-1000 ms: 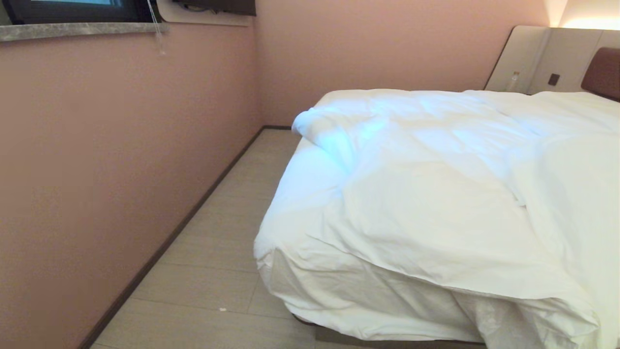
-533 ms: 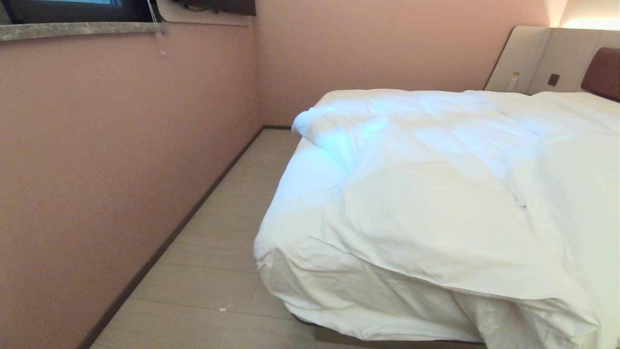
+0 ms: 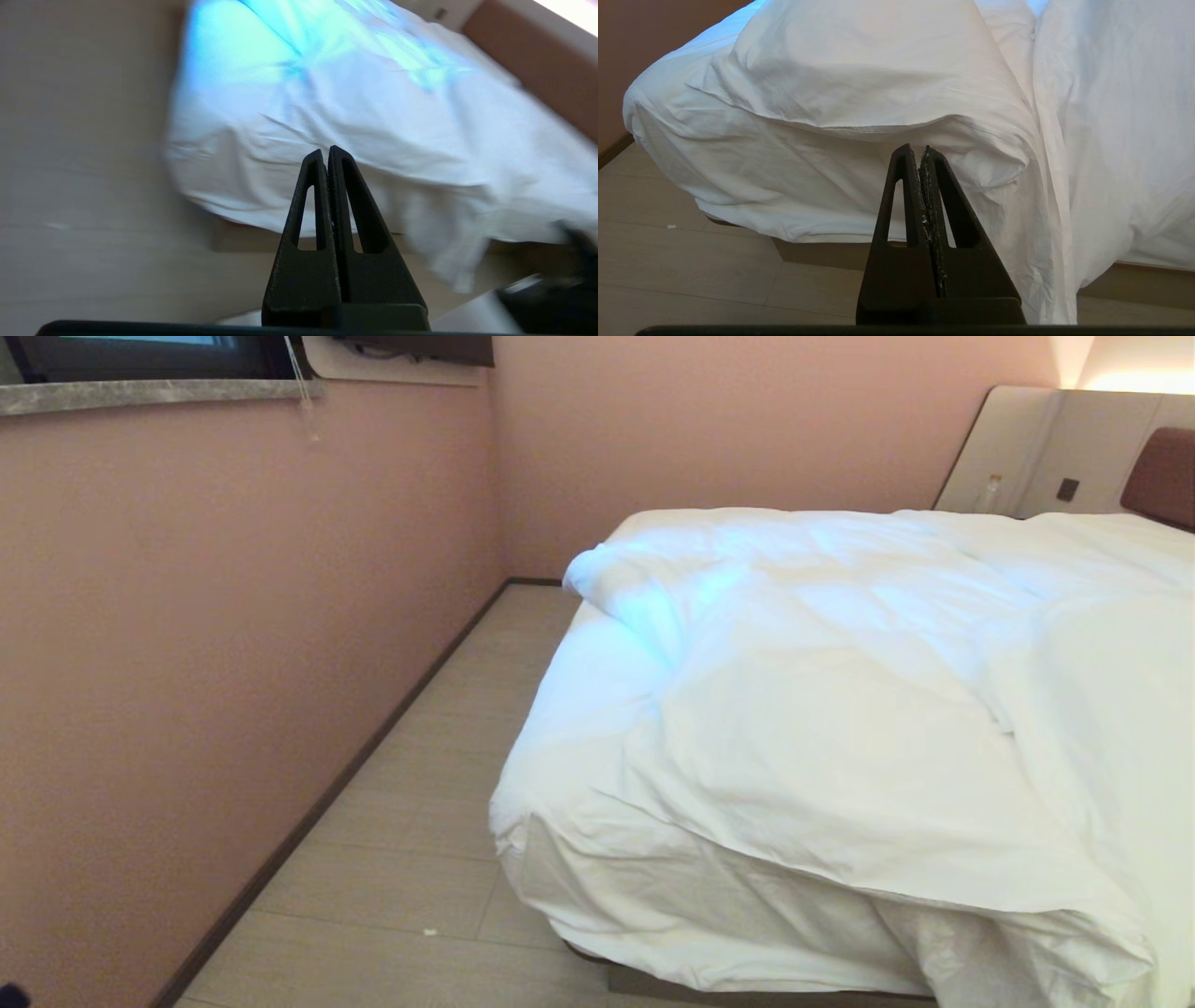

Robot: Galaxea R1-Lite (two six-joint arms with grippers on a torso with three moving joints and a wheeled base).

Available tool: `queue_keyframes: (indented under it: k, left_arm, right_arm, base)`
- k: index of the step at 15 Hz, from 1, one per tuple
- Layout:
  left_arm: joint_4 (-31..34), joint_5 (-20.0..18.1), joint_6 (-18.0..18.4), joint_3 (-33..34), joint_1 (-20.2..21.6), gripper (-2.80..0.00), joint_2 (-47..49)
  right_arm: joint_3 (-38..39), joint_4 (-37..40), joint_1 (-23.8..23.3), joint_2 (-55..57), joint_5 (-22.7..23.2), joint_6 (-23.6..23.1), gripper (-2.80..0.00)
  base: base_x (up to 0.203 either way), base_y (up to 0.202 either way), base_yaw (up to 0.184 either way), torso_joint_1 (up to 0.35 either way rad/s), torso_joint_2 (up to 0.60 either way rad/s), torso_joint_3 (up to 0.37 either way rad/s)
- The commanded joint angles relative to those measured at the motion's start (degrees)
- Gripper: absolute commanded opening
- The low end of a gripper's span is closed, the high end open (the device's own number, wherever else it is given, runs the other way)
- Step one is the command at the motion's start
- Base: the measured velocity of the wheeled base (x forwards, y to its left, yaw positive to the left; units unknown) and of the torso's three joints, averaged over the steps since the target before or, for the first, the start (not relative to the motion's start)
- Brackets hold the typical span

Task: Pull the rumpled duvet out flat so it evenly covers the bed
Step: Hold the folded corner of the quilt

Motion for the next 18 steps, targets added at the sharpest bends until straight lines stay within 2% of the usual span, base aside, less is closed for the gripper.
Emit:
queue_keyframes:
  k: [1,5,10,13,16,18]
  left_arm:
    - [-4.19,-1.76,-3.34,-2.26,-0.09,-2.8,16.99]
    - [-16.87,-6.8,-12.25,-10.02,-1.55,-2.8,45.36]
    - [-29.6,-8.61,-16.91,-20.69,-7.15,-2.8,72.88]
    - [-33.45,-6.45,-17.74,-28.11,-11.93,-2.8,81.72]
    - [-33.32,-1.59,-17.5,-37.93,-16.46,-2.8,91.09]
    - [-33.12,-0.42,-17.57,-40.31,-18.86,-2.8,93.36]
  right_arm:
    - [0.01,-0.01,0.04,0.07,0.04,-0.04,-2.8]
    - [0.01,-0.01,0.04,0.07,0.04,-0.04,-2.8]
    - [0.01,-0.01,0.04,0.07,0.13,-0.04,-2.8]
    - [0.01,-0.01,0.04,0.07,0.04,-0.04,-2.8]
    - [0.01,-0.01,0.04,0.07,0.04,-0.04,-2.8]
    - [0.01,-0.01,0.04,0.07,0.04,-0.04,-2.8]
  base:
    - [0.0,0.0,0.0,0.0,0.0,0.0]
    - [0.0,0.0,0.0,0.0,0.0,0.0]
    - [0.0,0.0,0.0,0.0,0.0,0.0]
    - [0.0,0.0,0.0,0.0,0.0,0.0]
    - [0.0,0.0,0.0,0.0,0.0,0.0]
    - [0.0,0.0,0.0,0.0,0.0,0.0]
